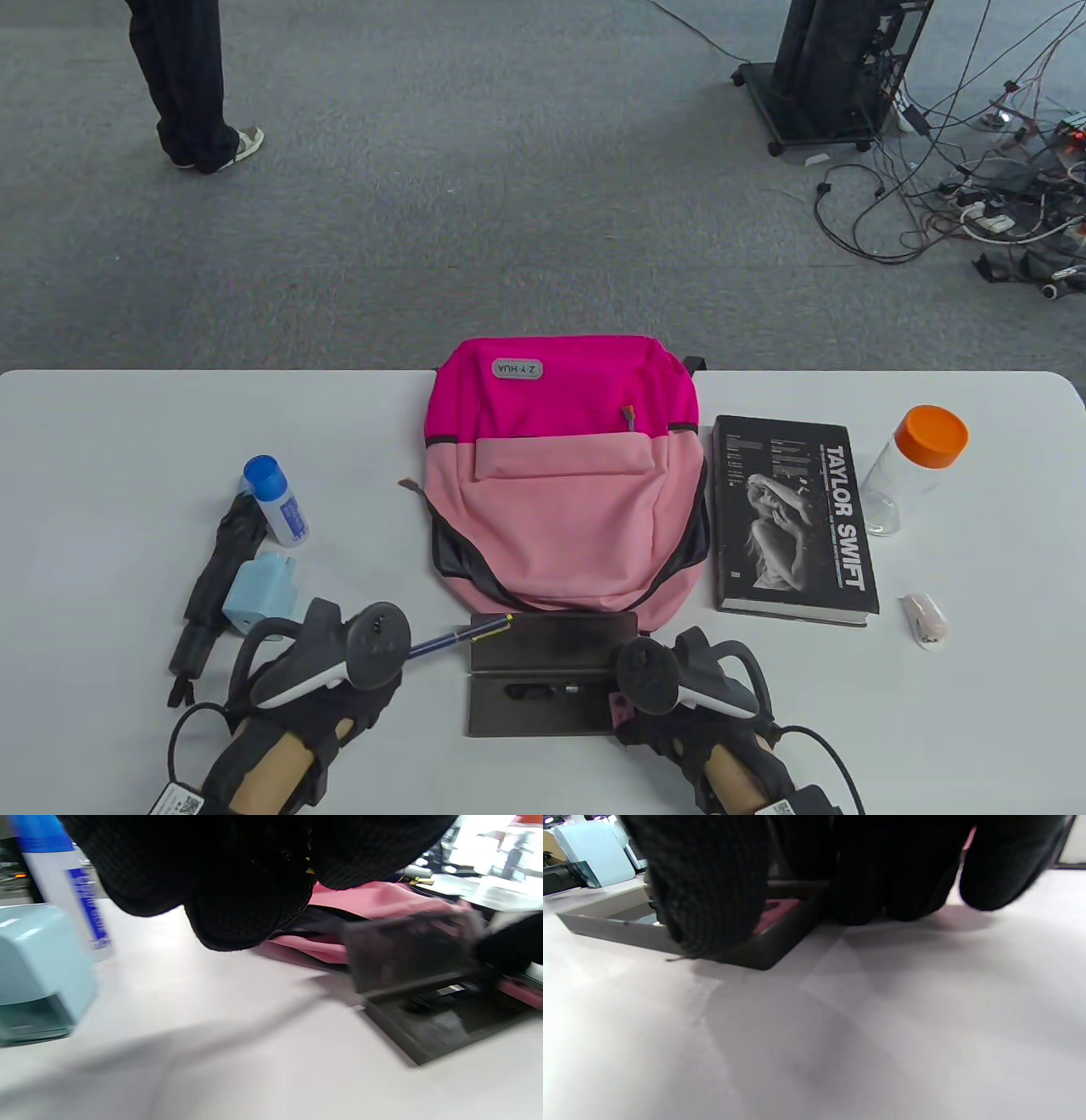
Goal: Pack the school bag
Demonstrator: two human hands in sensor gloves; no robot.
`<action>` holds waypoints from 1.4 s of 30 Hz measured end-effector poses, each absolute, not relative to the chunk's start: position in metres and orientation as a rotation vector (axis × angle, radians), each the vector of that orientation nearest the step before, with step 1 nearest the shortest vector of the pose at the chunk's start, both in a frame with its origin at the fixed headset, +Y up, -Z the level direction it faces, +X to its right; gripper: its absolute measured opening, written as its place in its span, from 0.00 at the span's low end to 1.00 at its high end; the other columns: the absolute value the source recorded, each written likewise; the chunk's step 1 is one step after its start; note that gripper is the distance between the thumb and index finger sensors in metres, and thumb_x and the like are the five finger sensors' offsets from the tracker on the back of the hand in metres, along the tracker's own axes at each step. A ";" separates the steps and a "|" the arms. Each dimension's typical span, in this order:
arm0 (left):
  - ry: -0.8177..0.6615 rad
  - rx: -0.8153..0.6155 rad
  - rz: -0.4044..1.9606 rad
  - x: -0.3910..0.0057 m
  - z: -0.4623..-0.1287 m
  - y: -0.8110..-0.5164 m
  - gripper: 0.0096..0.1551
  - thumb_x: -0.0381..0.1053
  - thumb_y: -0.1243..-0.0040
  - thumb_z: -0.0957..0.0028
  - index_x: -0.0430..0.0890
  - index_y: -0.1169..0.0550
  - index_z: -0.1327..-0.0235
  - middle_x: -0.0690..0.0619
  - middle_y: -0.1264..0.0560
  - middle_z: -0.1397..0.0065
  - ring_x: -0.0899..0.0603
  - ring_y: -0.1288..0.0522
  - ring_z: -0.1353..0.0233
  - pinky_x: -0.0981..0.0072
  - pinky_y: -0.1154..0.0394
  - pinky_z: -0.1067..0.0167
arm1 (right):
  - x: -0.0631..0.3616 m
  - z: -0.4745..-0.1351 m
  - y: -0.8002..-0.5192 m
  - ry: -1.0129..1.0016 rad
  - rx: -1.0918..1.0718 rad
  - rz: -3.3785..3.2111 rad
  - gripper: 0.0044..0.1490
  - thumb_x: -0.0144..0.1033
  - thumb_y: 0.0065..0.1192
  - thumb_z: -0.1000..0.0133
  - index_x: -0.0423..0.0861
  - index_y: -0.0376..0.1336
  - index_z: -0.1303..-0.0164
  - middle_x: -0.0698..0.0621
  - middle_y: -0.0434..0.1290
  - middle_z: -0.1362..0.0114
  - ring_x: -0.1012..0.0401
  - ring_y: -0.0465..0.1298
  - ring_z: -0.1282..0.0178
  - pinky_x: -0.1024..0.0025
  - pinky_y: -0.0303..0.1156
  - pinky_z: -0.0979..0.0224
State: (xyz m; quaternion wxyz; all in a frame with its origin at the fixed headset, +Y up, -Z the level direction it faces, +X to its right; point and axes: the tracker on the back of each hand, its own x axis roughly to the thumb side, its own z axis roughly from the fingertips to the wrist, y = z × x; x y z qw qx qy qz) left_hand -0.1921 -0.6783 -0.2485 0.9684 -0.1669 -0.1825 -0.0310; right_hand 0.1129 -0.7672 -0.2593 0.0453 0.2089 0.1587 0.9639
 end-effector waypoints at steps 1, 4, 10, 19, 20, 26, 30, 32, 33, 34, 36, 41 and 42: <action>-0.380 -0.348 -0.085 -0.186 -0.247 -0.680 0.30 0.52 0.38 0.45 0.40 0.25 0.34 0.43 0.15 0.40 0.44 0.12 0.50 0.51 0.14 0.49 | 0.113 -0.259 -0.767 0.485 0.638 2.944 0.54 0.47 0.77 0.54 0.37 0.57 0.21 0.30 0.72 0.28 0.33 0.73 0.30 0.26 0.71 0.32; -0.428 -0.415 -0.154 -0.165 -0.246 -0.697 0.29 0.51 0.39 0.45 0.40 0.25 0.33 0.43 0.15 0.39 0.43 0.12 0.49 0.50 0.14 0.48 | 0.113 -0.259 -0.767 0.482 0.634 2.943 0.54 0.47 0.77 0.54 0.37 0.57 0.21 0.30 0.72 0.28 0.33 0.73 0.30 0.26 0.71 0.32; -0.482 -0.480 -0.217 -0.136 -0.249 -0.732 0.29 0.49 0.41 0.47 0.41 0.25 0.33 0.44 0.15 0.41 0.45 0.11 0.50 0.51 0.13 0.49 | 0.113 -0.259 -0.768 0.479 0.634 2.943 0.54 0.47 0.77 0.54 0.38 0.57 0.21 0.30 0.72 0.28 0.33 0.73 0.30 0.25 0.71 0.32; -0.516 -0.434 -0.167 -0.112 -0.251 -0.749 0.28 0.51 0.37 0.47 0.41 0.22 0.36 0.46 0.13 0.45 0.45 0.11 0.53 0.52 0.13 0.52 | 0.113 -0.259 -0.768 0.477 0.639 2.942 0.54 0.47 0.77 0.54 0.37 0.57 0.21 0.30 0.72 0.28 0.33 0.73 0.30 0.25 0.70 0.32; -0.527 -0.429 -0.171 -0.110 -0.249 -0.752 0.28 0.51 0.36 0.47 0.41 0.22 0.35 0.46 0.13 0.45 0.45 0.11 0.53 0.51 0.13 0.52 | 0.113 -0.259 -0.768 0.476 0.639 2.942 0.54 0.47 0.77 0.54 0.37 0.57 0.21 0.30 0.72 0.28 0.33 0.73 0.30 0.25 0.70 0.32; -0.547 -0.395 -0.207 -0.104 -0.245 -0.760 0.28 0.53 0.35 0.47 0.42 0.21 0.36 0.46 0.14 0.50 0.46 0.14 0.58 0.50 0.15 0.53 | 0.113 -0.258 -0.768 0.474 0.641 2.943 0.54 0.47 0.77 0.54 0.37 0.57 0.21 0.30 0.72 0.28 0.33 0.73 0.30 0.25 0.70 0.32; -0.543 -0.325 -0.204 -0.107 -0.243 -0.760 0.28 0.54 0.34 0.48 0.44 0.20 0.36 0.48 0.13 0.52 0.47 0.14 0.59 0.50 0.14 0.53 | 0.113 -0.258 -0.768 0.474 0.641 2.943 0.54 0.47 0.77 0.53 0.37 0.57 0.21 0.30 0.72 0.28 0.33 0.73 0.30 0.25 0.70 0.32; -0.524 -0.335 -0.223 -0.108 -0.242 -0.761 0.30 0.55 0.34 0.48 0.45 0.21 0.35 0.49 0.14 0.50 0.47 0.14 0.58 0.51 0.14 0.53 | 0.113 -0.258 -0.768 0.472 0.642 2.943 0.54 0.47 0.77 0.53 0.37 0.57 0.21 0.30 0.72 0.28 0.33 0.73 0.30 0.25 0.70 0.32; -0.515 -0.337 -0.222 -0.109 -0.242 -0.761 0.30 0.56 0.35 0.48 0.45 0.21 0.34 0.50 0.14 0.50 0.47 0.14 0.58 0.52 0.14 0.52 | 0.113 -0.258 -0.768 0.472 0.642 2.943 0.54 0.47 0.77 0.53 0.37 0.57 0.21 0.30 0.72 0.28 0.33 0.73 0.30 0.25 0.70 0.32; -0.510 -0.329 -0.209 -0.111 -0.242 -0.760 0.31 0.56 0.35 0.48 0.45 0.21 0.34 0.50 0.14 0.50 0.48 0.14 0.58 0.52 0.14 0.52 | 0.113 -0.258 -0.768 0.472 0.641 2.944 0.54 0.47 0.77 0.54 0.37 0.57 0.21 0.30 0.72 0.28 0.33 0.73 0.30 0.25 0.70 0.32; -0.492 -0.302 -0.183 -0.114 -0.244 -0.755 0.30 0.58 0.34 0.49 0.46 0.21 0.36 0.51 0.14 0.50 0.48 0.14 0.57 0.52 0.14 0.52 | 0.113 -0.258 -0.768 0.472 0.641 2.944 0.54 0.47 0.77 0.53 0.37 0.57 0.21 0.30 0.72 0.28 0.33 0.73 0.30 0.25 0.70 0.32; -0.364 -0.097 -0.162 -0.128 -0.250 -0.734 0.27 0.57 0.33 0.49 0.50 0.22 0.37 0.51 0.15 0.46 0.46 0.14 0.51 0.50 0.16 0.47 | 0.113 -0.258 -0.768 0.472 0.640 2.945 0.54 0.47 0.77 0.54 0.37 0.57 0.21 0.30 0.72 0.28 0.33 0.73 0.30 0.25 0.70 0.32; -0.339 -0.065 -0.159 -0.130 -0.252 -0.732 0.28 0.56 0.33 0.49 0.50 0.22 0.36 0.52 0.16 0.45 0.45 0.14 0.50 0.50 0.16 0.46 | 0.113 -0.258 -0.768 0.473 0.639 2.945 0.54 0.47 0.77 0.54 0.37 0.57 0.21 0.30 0.72 0.28 0.33 0.73 0.30 0.25 0.70 0.32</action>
